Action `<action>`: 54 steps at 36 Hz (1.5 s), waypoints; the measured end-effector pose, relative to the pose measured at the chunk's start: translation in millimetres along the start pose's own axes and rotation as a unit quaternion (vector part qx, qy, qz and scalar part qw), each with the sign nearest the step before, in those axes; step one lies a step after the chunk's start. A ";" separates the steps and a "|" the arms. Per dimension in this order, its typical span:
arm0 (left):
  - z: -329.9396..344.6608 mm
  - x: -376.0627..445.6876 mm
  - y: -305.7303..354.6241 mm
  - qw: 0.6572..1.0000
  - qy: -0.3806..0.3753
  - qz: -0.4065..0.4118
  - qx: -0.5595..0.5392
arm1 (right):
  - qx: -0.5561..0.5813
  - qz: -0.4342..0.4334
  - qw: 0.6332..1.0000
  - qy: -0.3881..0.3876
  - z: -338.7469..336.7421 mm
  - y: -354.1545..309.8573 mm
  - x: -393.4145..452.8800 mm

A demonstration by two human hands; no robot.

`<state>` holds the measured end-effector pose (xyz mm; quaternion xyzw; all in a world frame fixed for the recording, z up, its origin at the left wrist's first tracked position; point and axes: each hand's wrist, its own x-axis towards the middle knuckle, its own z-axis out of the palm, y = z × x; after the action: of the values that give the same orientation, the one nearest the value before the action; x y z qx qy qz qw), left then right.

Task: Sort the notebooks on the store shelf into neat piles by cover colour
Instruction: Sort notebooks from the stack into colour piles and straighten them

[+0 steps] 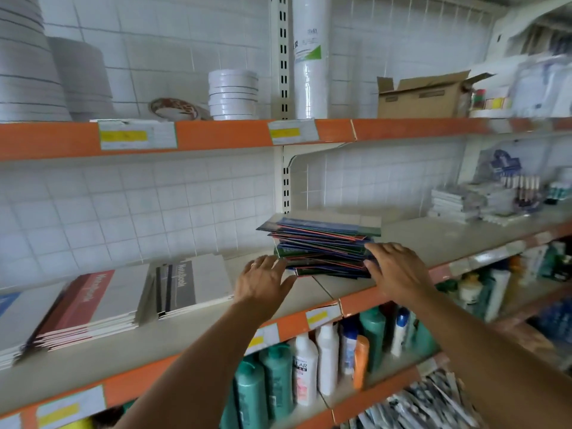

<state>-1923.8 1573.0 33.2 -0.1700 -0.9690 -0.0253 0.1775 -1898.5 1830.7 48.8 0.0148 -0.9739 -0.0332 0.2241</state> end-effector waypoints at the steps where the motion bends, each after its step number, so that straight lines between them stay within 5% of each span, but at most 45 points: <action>1: 0.3 5.1 6.5 1.000 0.004 0.008 -0.002 | -0.005 0.005 1.000 -0.001 0.6 6.6 3.1; 10: 8.3 54.8 66.6 0.999 0.017 0.001 -0.031 | -0.022 -0.004 0.999 -0.023 9.4 55.5 38.6; 22: 21.0 100.6 138.8 0.994 0.024 -0.100 -0.024 | 0.055 -0.148 0.987 -0.037 38.6 111.7 95.2; 40: 28.5 117.5 115.0 0.987 0.017 -0.157 -0.011 | 0.059 -0.217 0.967 -0.121 31.2 90.7 128.7; 54: 23.2 118.7 123.1 0.987 0.080 -0.138 -0.019 | 0.065 -0.275 0.956 -0.075 34.4 62.9 132.3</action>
<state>-1994.3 1729.5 51.9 -0.0355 -0.9652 -0.0812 0.2460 -2033.5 1889.7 80.0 0.2946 -0.9462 -0.0310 0.1306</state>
